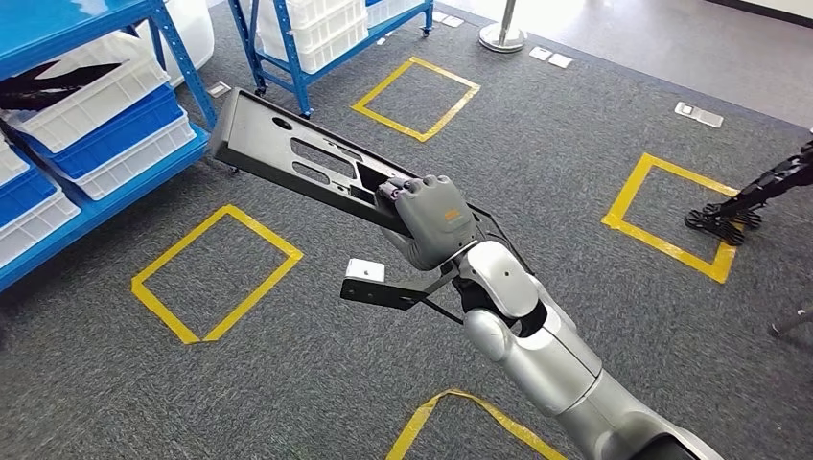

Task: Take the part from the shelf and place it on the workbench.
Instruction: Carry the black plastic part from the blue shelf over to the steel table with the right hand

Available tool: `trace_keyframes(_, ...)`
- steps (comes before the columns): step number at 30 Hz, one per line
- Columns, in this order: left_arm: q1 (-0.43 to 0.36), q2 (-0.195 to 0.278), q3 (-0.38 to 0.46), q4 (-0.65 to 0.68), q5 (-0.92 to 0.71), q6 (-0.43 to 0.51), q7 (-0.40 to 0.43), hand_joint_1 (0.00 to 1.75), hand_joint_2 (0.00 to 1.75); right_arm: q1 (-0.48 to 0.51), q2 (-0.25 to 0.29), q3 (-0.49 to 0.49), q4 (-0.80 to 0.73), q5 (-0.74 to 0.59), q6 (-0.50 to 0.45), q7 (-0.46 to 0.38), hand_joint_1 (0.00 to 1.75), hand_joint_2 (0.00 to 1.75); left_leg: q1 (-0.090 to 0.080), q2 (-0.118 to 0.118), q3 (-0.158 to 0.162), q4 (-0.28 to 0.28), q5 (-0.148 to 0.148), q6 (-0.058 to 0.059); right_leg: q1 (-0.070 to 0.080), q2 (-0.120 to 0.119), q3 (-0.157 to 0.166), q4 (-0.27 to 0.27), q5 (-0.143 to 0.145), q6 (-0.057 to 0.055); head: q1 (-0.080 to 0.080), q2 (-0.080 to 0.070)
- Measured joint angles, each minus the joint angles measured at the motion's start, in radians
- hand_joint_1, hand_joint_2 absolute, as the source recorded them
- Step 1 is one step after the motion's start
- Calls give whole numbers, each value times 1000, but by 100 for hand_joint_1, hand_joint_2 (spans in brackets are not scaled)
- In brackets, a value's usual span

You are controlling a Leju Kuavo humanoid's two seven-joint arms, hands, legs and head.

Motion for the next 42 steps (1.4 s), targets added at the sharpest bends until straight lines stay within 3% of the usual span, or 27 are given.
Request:
trace_keyframes(1,-1,0,0,0,0,1,0,0,0,0,0,0,1,0,0,0,175,175,-2,-3,29,-17,21,5,1,14,-17,6,10,1,0,0)
trace_keyframes(3,-2,1,0,0,0,2,0,0,0,0,0,0,2,0,0,0,175,175,-3,-34,123,-129,52,17,1,42,-50,19,27,6,0,0)
trace_keyframes(4,-3,2,0,0,0,3,0,0,0,0,1,0,2,0,0,0,175,175,-2,-55,165,-191,51,21,1,52,-63,25,35,10,1,0)
trace_keyframes(6,-4,3,0,-1,0,3,-1,0,0,0,1,0,2,-1,1,1,175,175,-8,-79,206,-261,38,26,-4,72,-79,29,53,23,-1,0)
trace_keyframes(8,-7,3,0,-1,0,3,-1,0,0,0,-1,0,2,-1,1,1,175,175,-12,-56,201,-272,52,31,-6,88,-89,27,69,37,-4,0)
trace_keyframes(9,-9,4,0,-1,0,3,-1,0,0,-1,-2,-1,2,-1,1,1,175,175,-10,-43,196,-276,62,36,-5,78,-100,34,61,40,-4,0)
trace_keyframes(11,-11,3,0,-2,0,3,-1,0,0,-3,-5,-1,2,-1,1,1,175,175,-4,-13,176,-282,86,47,-4,33,-135,105,-1,36,1,0)
trace_keyframes(13,-11,4,0,-2,0,3,-1,0,0,-4,-5,-1,2,-1,1,1,175,175,-4,18,151,-282,106,50,-15,-3,-177,238,-80,38,6,0)
trace_keyframes(14,-11,4,0,-2,0,3,-1,0,0,-4,-6,-1,2,-1,1,1,175,175,-3,34,137,-282,116,47,-23,-9,-188,296,-97,47,6,0)
trace_keyframes(15,-11,4,0,-2,0,3,-1,0,0,-3,-6,0,3,-1,1,1,175,175,-2,50,124,-282,126,43,-32,-13,-185,327,-94,63,7,0)
trace_keyframes(17,-11,4,0,-2,0,3,-2,0,0,-2,-7,0,3,-1,1,1,175,175,4,79,99,-281,144,32,-50,-27,-128,287,-55,99,7,0)
trace_keyframes(19,-12,9,0,-5,0,3,-4,0,0,-3,-6,0,3,-1,1,1,175,175,7,101,82,-281,158,15,-59,-75,-12,149,-46,120,10,0)
trace_keyframes(21,-12,14,0,-7,0,4,-10,0,0,-5,-4,-1,2,-2,1,2,175,175,6,121,74,-281,172,-3,-50,-109,58,39,-70,110,8,0)
trace_keyframes(23,-12,9,1,-8,0,5,-17,0,0,-5,-5,-1,2,-5,2,2,175,175,15,143,73,-289,188,-18,-36,-92,52,13,-71,83,2,0)
trace_keyframes(24,-12,6,1,-7,0,6,-18,0,0,-4,-6,-1,3,-6,2,2,175,175,22,138,70,-287,186,-23,-34,-81,46,12,-65,70,2,0)
trace_keyframes(26,-10,1,1,-5,0,6,-19,0,0,-4,-8,-2,3,-8,3,3,175,175,29,87,48,-232,134,-24,-33,-57,42,12,-51,45,-1,0)
trace_keyframes(28,-5,-2,1,-3,-1,7,-20,0,0,-5,-5,0,3,-9,4,5,175,175,23,24,-3,-93,49,-14,-26,-34,33,13,-41,27,-4,0)
trace_keyframes(29,-2,-3,1,-2,-1,8,-20,0,0,-5,-4,2,3,-9,6,5,175,175,18,10,-28,-26,21,-10,-21,-20,29,13,-38,21,-5,0)
trace_keyframes(30,-1,-3,1,-2,-1,9,-20,0,0,-5,-3,4,4,-9,7,5,175,175,13,2,-42,16,13,-5,-15,-4,26,14,-36,18,-5,0)
trace_keyframes(31,0,-2,1,-2,0,10,-20,0,0,-5,-3,5,5,-10,9,5,175,175,9,-1,-38,17,26,2,-10,11,25,15,-35,16,-5,0)
trace_keyframes(33,0,-2,2,-2,2,12,-19,0,0,-6,-3,6,5,-9,13,6,175,175,1,-20,12,-84,96,21,-6,42,25,17,-35,14,-5,0)
trace_keyframes(35,1,0,6,-2,6,12,-17,0,0,-13,-4,6,6,-6,20,8,175,175,-1,-65,68,-198,146,38,-4,68,18,23,-37,14,-3,0)
trace_keyframes(36,3,2,9,-2,8,12,-15,0,0,-16,-5,6,7,-3,23,10,175,175,-3,-80,81,-228,153,42,-7,81,13,25,-36,17,-4,0)
trace_keyframes(38,5,4,15,-1,11,13,-12,0,0,-19,-9,6,7,2,27,14,175,175,-9,-70,90,-246,152,42,-18,105,5,25,-32,26,-6,0)
trace_keyframes(39,4,5,17,-2,11,13,-11,0,0,-19,-12,5,7,4,29,16,175,175,-9,-57,98,-262,151,42,-21,102,-3,27,-33,31,-7,0)
trace_keyframes(40,2,4,19,-2,11,13,-10,0,0,-20,-15,4,7,7,30,18,175,175,-8,-45,106,-280,150,43,-20,82,-16,37,-40,34,-6,0)
trace_keyframes(42,-1,4,22,-2,12,13,-9,0,0,-26,-20,3,6,11,32,20,175,175,-2,-18,120,-315,149,44,-18,22,-71,117,-70,39,-1,0)
